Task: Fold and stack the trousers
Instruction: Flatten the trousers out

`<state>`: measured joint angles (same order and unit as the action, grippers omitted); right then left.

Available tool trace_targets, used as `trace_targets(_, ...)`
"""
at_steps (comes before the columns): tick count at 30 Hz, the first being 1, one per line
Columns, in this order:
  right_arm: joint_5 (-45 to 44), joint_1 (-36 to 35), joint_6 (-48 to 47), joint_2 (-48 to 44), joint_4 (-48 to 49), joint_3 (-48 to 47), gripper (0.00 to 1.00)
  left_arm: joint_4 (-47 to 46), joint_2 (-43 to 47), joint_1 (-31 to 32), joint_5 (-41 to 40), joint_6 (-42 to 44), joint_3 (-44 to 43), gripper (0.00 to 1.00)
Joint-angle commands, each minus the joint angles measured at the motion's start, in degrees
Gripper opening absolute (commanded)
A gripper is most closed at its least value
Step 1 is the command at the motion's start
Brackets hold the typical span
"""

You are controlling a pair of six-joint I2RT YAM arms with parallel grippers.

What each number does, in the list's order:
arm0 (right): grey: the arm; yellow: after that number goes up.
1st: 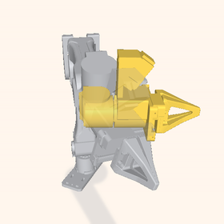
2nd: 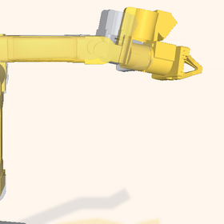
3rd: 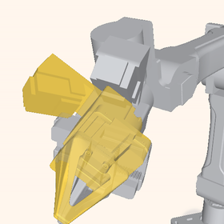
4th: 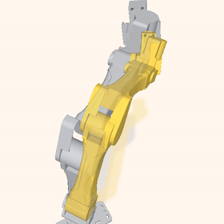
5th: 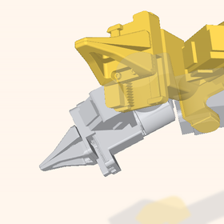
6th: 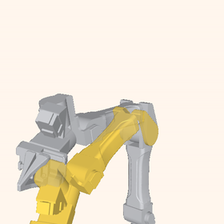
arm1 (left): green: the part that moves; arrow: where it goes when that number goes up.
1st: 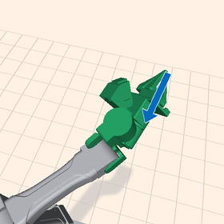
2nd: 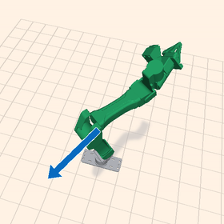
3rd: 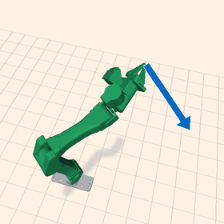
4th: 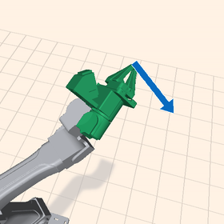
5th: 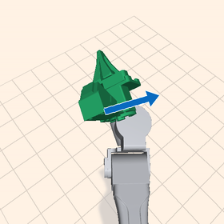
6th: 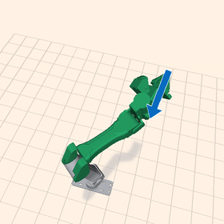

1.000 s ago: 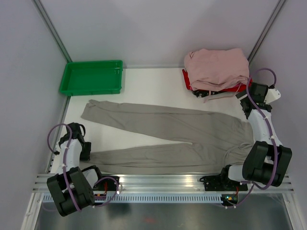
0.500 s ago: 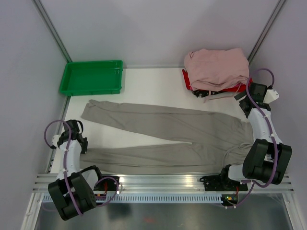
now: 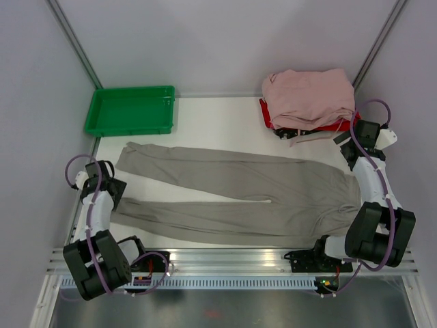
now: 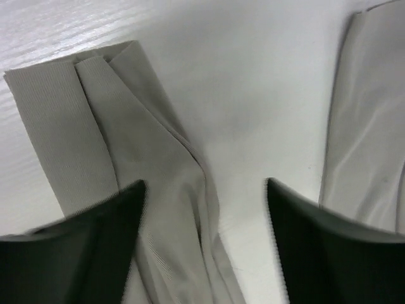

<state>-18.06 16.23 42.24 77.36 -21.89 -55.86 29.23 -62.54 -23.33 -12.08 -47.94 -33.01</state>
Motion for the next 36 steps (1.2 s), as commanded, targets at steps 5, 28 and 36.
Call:
trace_targets(5,-0.6,-0.1,0.5,-1.6,-0.1,0.0,0.98,8.7,5.6,0.0,-8.1,0.2,-5.9,0.99)
trace_targets(28,1.3,-0.1,1.4,-0.1,1.0,0.7,0.98,9.5,-5.6,-9.7,-14.0,-4.6,-1.9,0.43)
trace_targets(36,1.7,-0.1,1.2,2.0,0.8,-1.8,0.98,4.3,-6.1,-12.4,-10.3,-1.0,-1.3,0.26)
